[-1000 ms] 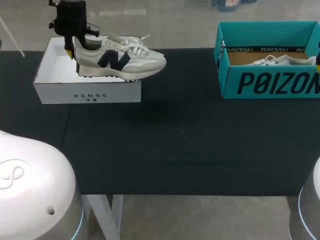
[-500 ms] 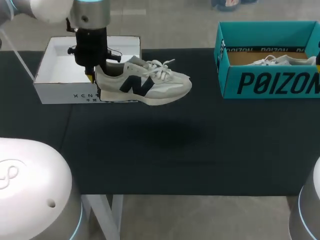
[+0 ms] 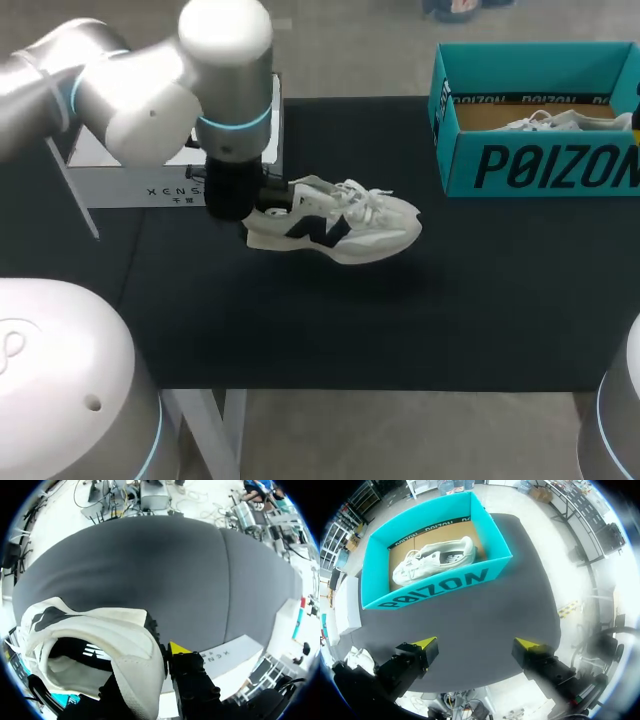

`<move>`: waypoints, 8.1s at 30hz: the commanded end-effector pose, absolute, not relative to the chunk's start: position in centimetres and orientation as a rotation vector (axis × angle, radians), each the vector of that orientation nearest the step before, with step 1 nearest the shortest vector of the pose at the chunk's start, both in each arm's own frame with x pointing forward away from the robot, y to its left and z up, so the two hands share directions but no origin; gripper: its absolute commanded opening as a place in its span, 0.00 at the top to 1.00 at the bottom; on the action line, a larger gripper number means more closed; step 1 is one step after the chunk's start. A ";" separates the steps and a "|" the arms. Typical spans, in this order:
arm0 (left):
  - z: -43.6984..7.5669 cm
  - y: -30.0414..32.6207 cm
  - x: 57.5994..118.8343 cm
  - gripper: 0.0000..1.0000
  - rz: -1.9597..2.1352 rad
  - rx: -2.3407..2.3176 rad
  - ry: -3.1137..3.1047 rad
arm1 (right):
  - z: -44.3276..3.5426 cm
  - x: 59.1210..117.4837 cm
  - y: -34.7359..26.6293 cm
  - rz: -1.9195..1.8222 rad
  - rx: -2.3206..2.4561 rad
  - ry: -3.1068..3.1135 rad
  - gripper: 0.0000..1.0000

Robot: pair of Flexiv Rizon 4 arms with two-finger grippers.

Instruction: Take the shoe out of the shoebox, open the shoe tongue, remove and reinsert the insole, then place the shoe into the shoebox

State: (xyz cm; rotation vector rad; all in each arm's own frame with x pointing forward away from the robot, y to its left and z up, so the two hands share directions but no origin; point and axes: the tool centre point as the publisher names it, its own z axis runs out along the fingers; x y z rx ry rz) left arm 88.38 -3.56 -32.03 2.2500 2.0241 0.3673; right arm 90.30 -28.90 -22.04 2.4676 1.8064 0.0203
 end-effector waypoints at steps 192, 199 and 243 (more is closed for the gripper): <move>-40.3 -12.4 83.5 0.00 -1.352 0.042 2.724 | -22.1 90.3 -28.9 0.022 2.468 1.806 0.00; -41.4 -13.1 83.8 0.00 -1.377 0.055 2.741 | -22.1 90.3 -28.9 0.022 2.468 1.806 0.00; -43.3 -15.6 83.8 1.00 -1.476 0.114 2.766 | -22.1 90.3 -28.9 0.022 2.468 1.806 0.00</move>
